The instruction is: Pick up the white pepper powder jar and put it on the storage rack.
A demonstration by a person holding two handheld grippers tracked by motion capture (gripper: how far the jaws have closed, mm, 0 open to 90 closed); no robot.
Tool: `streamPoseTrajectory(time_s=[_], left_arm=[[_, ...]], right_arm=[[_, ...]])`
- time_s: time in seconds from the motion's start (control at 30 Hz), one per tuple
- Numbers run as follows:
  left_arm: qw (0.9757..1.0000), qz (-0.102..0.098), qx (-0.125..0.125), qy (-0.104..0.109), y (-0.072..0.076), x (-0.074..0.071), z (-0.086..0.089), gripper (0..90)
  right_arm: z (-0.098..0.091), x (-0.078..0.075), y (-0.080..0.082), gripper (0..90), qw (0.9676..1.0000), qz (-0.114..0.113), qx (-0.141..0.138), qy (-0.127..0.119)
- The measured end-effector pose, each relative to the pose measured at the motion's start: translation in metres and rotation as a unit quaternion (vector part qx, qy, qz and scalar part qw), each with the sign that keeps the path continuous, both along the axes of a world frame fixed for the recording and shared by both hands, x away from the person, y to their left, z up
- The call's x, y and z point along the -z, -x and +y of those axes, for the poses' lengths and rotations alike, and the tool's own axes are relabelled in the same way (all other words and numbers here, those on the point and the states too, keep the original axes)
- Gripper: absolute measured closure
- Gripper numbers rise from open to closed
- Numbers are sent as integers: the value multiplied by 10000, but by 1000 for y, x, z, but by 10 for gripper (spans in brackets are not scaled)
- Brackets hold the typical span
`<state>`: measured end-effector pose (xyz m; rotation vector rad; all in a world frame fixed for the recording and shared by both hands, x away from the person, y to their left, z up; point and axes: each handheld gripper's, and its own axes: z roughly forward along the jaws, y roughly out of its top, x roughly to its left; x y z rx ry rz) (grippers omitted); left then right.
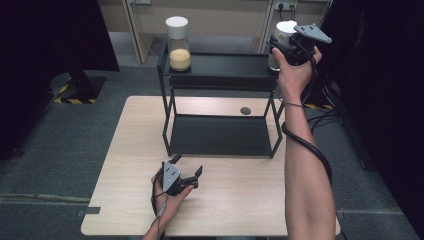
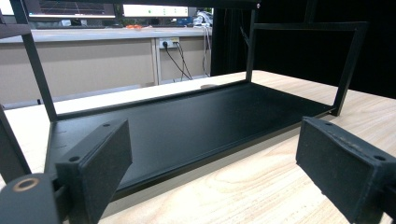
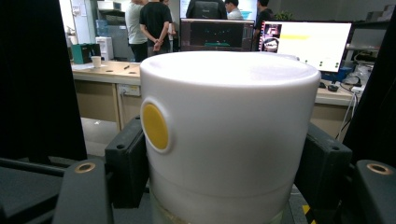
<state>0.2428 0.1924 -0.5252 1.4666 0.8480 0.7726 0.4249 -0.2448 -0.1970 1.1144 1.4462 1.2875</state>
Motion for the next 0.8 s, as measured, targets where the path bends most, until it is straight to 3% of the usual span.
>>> streamPoseTrajectory(time_s=[0.6, 0.8], left_arm=[[10000, 1, -3, -33, 0, -1, -1, 99], [10000, -9, 5, -36, 0, 0, 0, 99]], right_arm=[[-1, 3, -2, 297, 10000, -15, -61, -71], [-1, 5, 0, 197, 9999, -38, -59, -151]])
